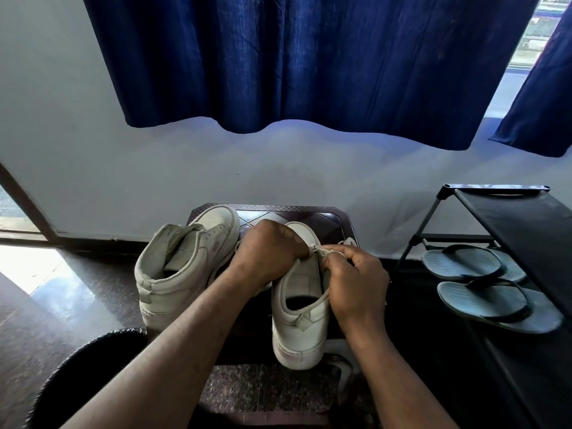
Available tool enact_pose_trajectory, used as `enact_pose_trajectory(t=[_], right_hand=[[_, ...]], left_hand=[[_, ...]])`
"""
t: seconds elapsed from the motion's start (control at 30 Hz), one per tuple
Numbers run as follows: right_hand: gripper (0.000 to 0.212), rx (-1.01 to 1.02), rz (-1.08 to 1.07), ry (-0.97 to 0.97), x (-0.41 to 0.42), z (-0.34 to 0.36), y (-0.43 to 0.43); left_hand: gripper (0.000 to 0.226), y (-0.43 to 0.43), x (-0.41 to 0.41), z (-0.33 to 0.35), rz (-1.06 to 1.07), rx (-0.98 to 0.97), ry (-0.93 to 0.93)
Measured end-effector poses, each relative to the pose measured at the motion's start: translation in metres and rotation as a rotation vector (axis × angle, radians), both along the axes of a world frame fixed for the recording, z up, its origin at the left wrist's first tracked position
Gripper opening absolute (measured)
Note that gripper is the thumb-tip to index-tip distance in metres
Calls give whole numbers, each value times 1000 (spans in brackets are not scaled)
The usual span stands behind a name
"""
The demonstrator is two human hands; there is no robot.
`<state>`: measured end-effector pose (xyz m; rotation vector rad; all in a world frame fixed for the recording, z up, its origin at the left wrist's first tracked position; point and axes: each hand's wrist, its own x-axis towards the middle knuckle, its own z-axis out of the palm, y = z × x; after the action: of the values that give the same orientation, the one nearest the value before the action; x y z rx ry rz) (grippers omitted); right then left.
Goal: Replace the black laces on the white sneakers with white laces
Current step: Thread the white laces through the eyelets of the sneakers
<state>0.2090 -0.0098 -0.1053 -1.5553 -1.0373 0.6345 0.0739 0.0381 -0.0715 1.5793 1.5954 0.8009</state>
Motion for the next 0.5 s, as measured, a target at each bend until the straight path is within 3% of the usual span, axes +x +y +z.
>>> enact_pose_trajectory(t=[0.27, 0.5], right_hand=[[24, 19, 38, 1, -1, 0, -2], [24, 32, 34, 27, -2, -1, -1]], left_hand=[[11, 0, 3, 4, -20, 70, 212], [12, 0, 0, -4, 16, 64, 79]])
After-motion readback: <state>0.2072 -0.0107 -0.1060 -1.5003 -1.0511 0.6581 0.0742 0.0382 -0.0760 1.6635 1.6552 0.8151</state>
